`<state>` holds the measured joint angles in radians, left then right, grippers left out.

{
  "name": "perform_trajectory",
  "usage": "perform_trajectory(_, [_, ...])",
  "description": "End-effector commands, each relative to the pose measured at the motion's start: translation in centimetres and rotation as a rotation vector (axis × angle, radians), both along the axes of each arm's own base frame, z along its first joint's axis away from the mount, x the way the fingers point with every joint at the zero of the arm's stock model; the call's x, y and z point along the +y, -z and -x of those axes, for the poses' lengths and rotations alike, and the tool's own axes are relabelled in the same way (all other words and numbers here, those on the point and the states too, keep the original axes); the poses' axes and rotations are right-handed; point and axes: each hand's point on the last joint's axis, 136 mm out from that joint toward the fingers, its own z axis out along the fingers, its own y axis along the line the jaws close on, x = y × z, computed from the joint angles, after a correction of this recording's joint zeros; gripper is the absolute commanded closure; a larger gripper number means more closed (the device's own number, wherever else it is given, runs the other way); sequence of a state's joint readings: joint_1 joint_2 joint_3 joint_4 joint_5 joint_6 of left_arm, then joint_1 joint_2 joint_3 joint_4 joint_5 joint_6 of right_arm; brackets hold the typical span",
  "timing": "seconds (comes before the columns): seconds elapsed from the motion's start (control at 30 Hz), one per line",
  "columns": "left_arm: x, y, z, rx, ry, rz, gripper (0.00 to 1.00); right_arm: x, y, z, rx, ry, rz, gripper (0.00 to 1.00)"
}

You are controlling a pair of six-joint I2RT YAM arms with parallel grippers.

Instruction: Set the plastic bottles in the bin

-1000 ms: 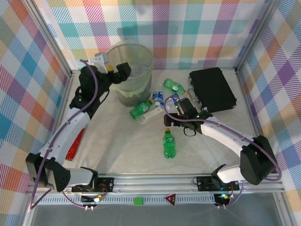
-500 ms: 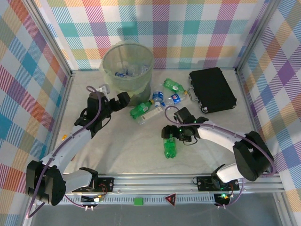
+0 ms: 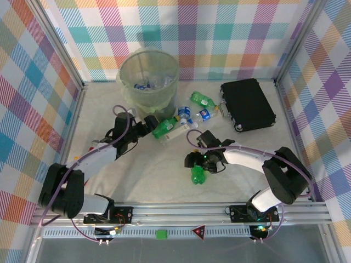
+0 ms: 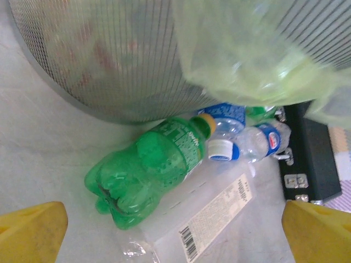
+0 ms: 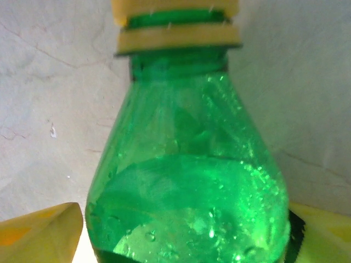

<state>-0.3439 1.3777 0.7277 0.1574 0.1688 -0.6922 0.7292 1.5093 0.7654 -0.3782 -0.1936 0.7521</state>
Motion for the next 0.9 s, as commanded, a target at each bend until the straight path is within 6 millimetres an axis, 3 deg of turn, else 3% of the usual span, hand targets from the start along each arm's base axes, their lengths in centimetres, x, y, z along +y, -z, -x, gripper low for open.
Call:
perform_trajectory(0.0, [-1.4,-0.3,-0.7,0.011,0.030,0.012,0.00,0.1,0.8,1.6,0.066,0.006,0.010,0.14])
perform_trajectory(0.23, [-1.7,2.2,-0.2,0.060,0.047,-0.004,0.00,0.7,0.8,1.7,0.077,-0.011,0.021,0.32])
perform_trajectory(0.53, [-0.1,2.2,0.7,0.038,0.040,-0.114,0.00,1.5,-0.8,0.6,0.043,-0.038,0.024,0.51])
perform_trajectory(0.73, [0.7,1.2,0.8,-0.007,0.029,-0.149,0.00,2.3,-4.7,-1.4,-0.081,-0.106,0.019,0.55])
perform_trajectory(0.87, [1.4,0.9,0.9,-0.019,0.016,-0.162,0.00,3.3,-8.8,-3.7,-0.197,-0.178,0.032,0.56])
